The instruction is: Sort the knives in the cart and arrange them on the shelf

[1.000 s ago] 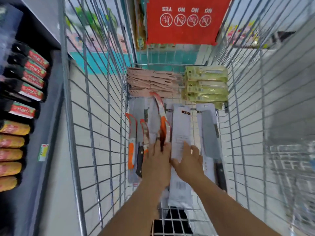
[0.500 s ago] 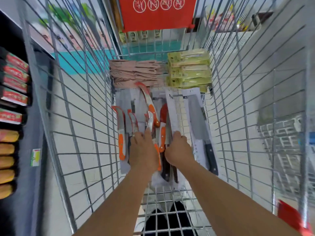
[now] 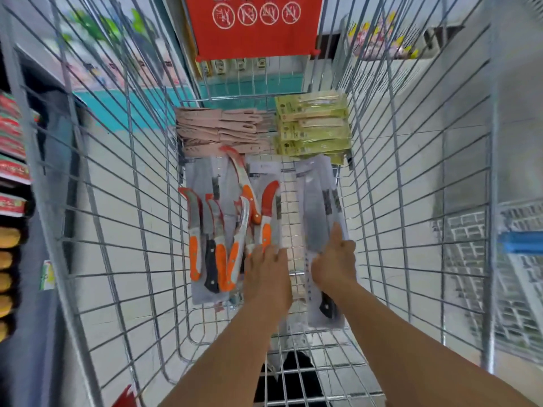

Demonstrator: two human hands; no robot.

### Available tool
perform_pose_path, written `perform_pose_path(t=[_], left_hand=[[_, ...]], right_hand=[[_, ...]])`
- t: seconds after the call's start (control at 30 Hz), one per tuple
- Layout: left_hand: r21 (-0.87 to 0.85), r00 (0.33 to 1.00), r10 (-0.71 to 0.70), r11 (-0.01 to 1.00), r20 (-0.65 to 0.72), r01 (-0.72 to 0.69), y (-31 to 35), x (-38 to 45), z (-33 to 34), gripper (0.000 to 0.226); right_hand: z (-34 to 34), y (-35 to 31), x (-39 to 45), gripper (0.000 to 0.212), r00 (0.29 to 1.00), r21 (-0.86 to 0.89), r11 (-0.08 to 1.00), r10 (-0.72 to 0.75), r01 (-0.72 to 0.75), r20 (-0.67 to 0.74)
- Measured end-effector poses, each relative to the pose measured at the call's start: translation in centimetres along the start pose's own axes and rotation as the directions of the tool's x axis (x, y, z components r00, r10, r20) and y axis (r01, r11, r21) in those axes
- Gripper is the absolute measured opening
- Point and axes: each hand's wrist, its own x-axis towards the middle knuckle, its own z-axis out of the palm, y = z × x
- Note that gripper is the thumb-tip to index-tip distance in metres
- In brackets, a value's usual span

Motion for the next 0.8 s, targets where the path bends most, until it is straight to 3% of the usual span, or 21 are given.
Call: perform_pose_path(t=[0.13,0.23,0.3,0.4,0.53,0.7,0.8], left_hand=[[0.102,1.0,-0.021,0.995,-0.007,0.022,-1.4,-0.2,-0.4,0.076],[0.16,0.999,-0.035,0.987,0.021,0.032,-2.4,0.1,-0.5,0.072],[0.177,0.999,-0.037,0.983,-0.011,0.038,-2.9,0.3,-0.4,0.072],[0.154,0.997,-0.034,0.987,-0.072,0.045,-3.6,0.5,-0.3,0.075],[0.061,0.988,-0.117,0.99,-0.098,0.123,-4.1,0.8,-0.8,0.067],[0.021,0.987,-0.16,0.987,-0.031,0.16,-5.3,0.6,-1.3,0.087],[0.029,0.991,-0.132,0.991,0.005,0.132,-5.6,0.4,-1.1,0.083]], right_hand=[[0.1,-0.2,-0.1,0.08,0.998,-0.28,0.96,-0.037,0.022,-0.05],[0.5,-1.2,-0.2,0.071,0.981,-0.327,0.931,-0.188,0.161,-0.052],[1.3,-2.2,-0.5,0.064,0.963,-0.238,0.933,-0.268,0.27,0.039],[3.1,-3.5,-0.6,0.054,0.952,-0.113,0.955,-0.253,0.274,0.173],[4.9,-4.2,-0.7,0.045,0.972,-0.169,0.962,-0.193,0.214,0.131],[6.1,-5.2,-0.8,0.049,0.996,0.04,0.997,-0.072,0.07,0.058],[5.8,-5.6,-0.8,0.045,0.997,0.13,0.991,-0.041,0.031,0.071]])
